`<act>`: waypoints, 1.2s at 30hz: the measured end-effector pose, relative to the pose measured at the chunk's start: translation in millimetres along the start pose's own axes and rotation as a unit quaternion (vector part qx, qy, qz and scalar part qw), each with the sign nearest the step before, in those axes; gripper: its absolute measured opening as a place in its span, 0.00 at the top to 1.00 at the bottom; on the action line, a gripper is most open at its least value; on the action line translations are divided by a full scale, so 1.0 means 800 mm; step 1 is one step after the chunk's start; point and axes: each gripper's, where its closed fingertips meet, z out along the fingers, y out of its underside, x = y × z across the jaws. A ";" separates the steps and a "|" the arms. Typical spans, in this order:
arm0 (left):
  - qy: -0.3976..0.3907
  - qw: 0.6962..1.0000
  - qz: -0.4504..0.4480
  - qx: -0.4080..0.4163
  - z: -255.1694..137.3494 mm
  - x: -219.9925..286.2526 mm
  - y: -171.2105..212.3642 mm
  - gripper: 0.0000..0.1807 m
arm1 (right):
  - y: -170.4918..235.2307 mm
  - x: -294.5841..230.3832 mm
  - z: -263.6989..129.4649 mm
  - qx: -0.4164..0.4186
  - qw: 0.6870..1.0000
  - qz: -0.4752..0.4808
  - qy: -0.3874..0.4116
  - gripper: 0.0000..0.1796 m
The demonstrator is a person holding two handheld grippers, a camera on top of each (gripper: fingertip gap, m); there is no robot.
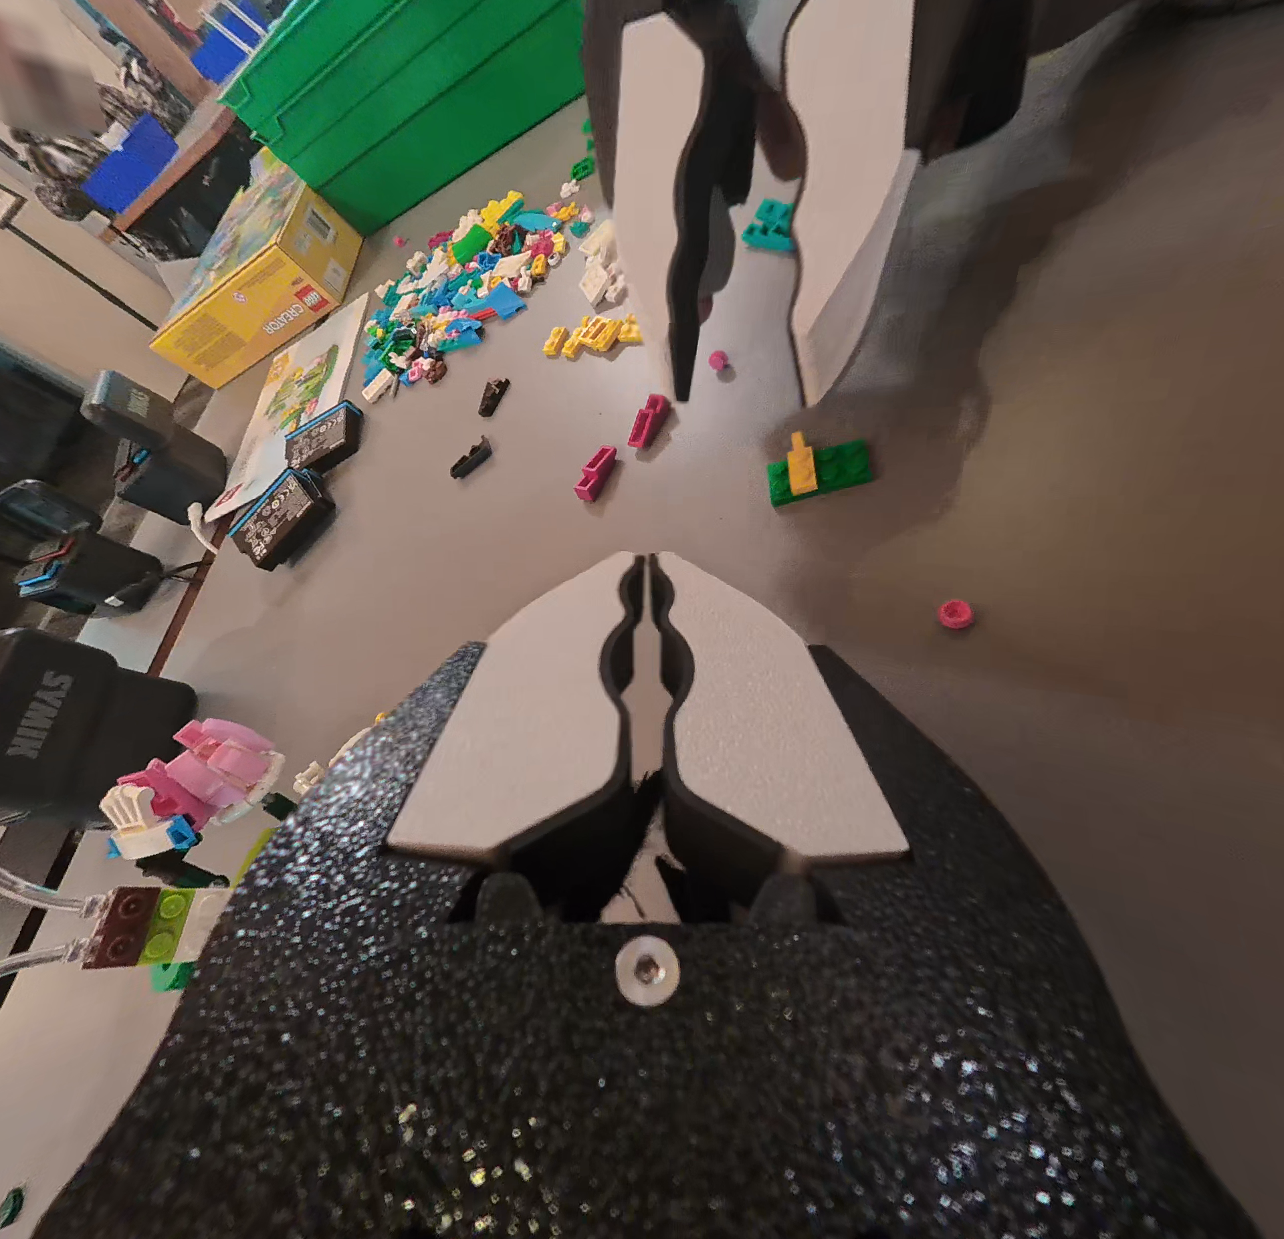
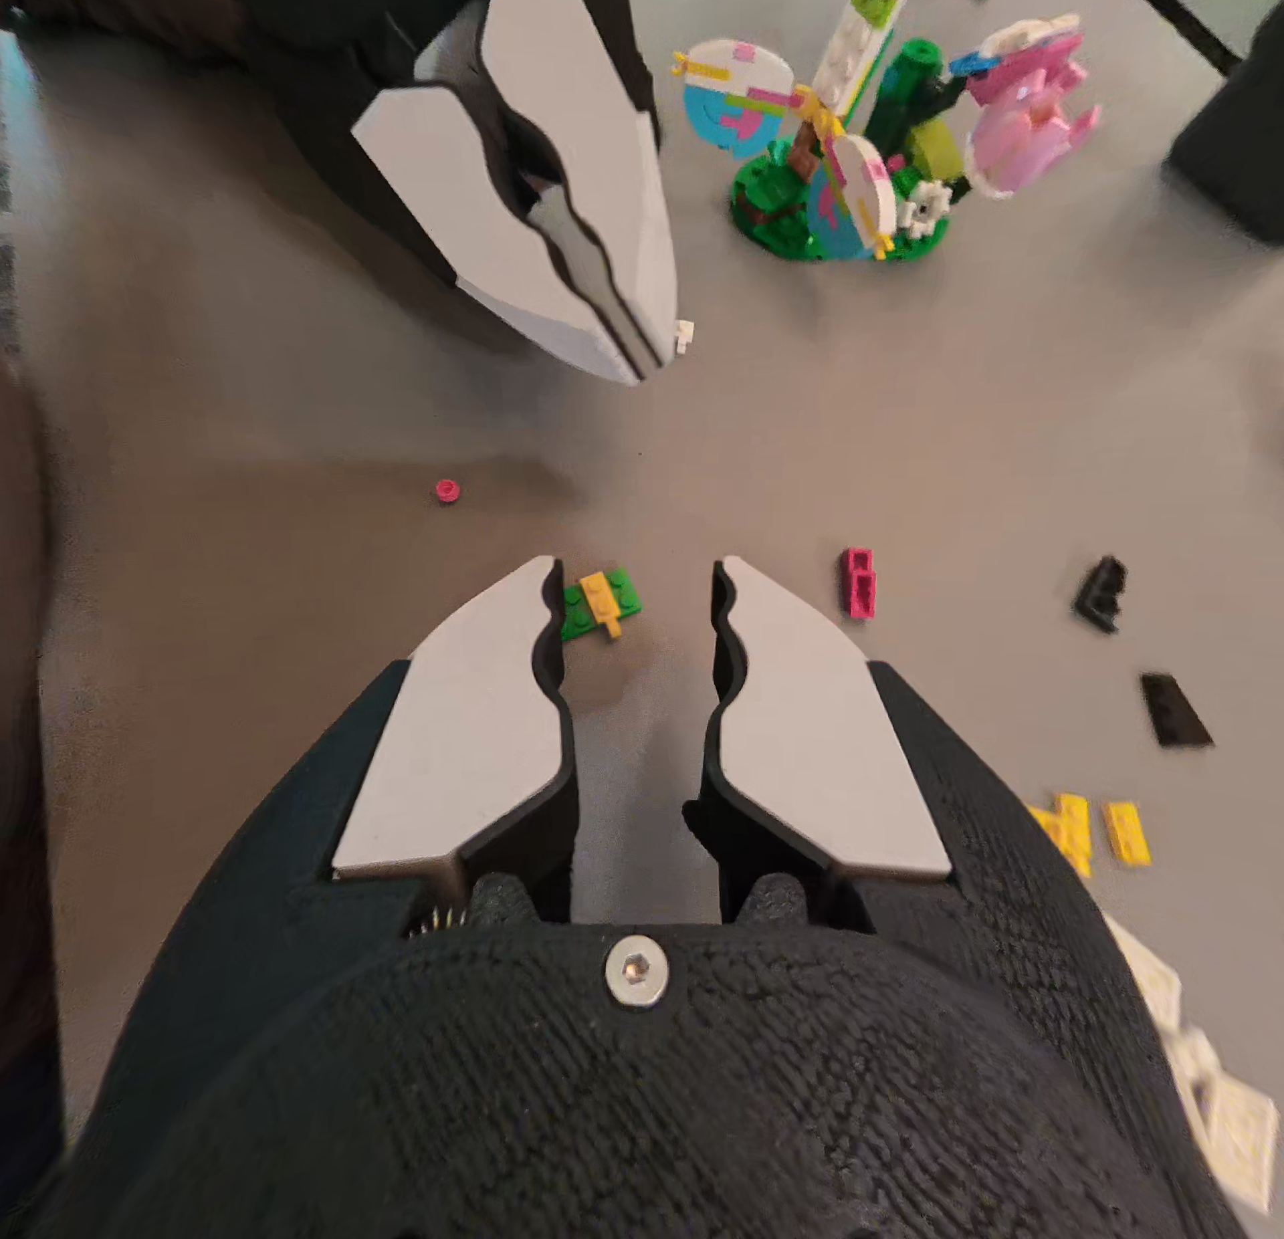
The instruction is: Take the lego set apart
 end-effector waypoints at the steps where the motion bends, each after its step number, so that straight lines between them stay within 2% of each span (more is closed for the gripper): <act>1: 0.003 1.000 0.000 0.004 0.000 0.001 -0.001 0.94 | -0.001 -0.003 -0.005 -0.004 1.000 0.003 0.019 0.77; 6: 0.045 0.999 -0.025 0.012 0.000 0.014 -0.004 0.89 | 0.023 -0.029 -0.006 -0.061 0.993 0.062 0.086 0.77; 8: 0.065 0.997 -0.033 0.012 0.001 0.023 -0.005 0.87 | 0.031 -0.024 -0.011 -0.069 0.990 0.048 0.114 0.79; 13: 0.101 0.994 -0.034 0.016 -0.001 0.038 -0.010 0.87 | 0.028 -0.014 -0.006 -0.050 0.997 -0.018 0.048 0.87; 19: 0.130 0.990 -0.054 0.021 -0.002 0.046 -0.011 0.85 | 0.043 -0.012 0.013 -0.112 0.991 -0.057 -0.037 0.92; 21: 0.137 0.988 -0.067 0.024 -0.002 0.045 -0.012 0.84 | 0.038 -0.010 0.016 -0.099 0.992 -0.060 -0.046 0.99; 25: 0.135 0.987 -0.084 0.019 0.001 0.043 -0.009 0.75 | 0.023 -0.009 0.022 -0.056 0.994 -0.082 -0.038 0.99; 30: 0.131 0.983 -0.126 0.006 0.005 0.037 -0.004 0.67 | -0.013 -0.001 0.021 0.013 0.986 -0.160 0.033 0.99; 36: 0.126 0.960 -0.244 0.058 -0.002 0.011 -0.018 0.80 | -0.056 0.008 0.015 0.075 0.953 -0.254 0.148 1.00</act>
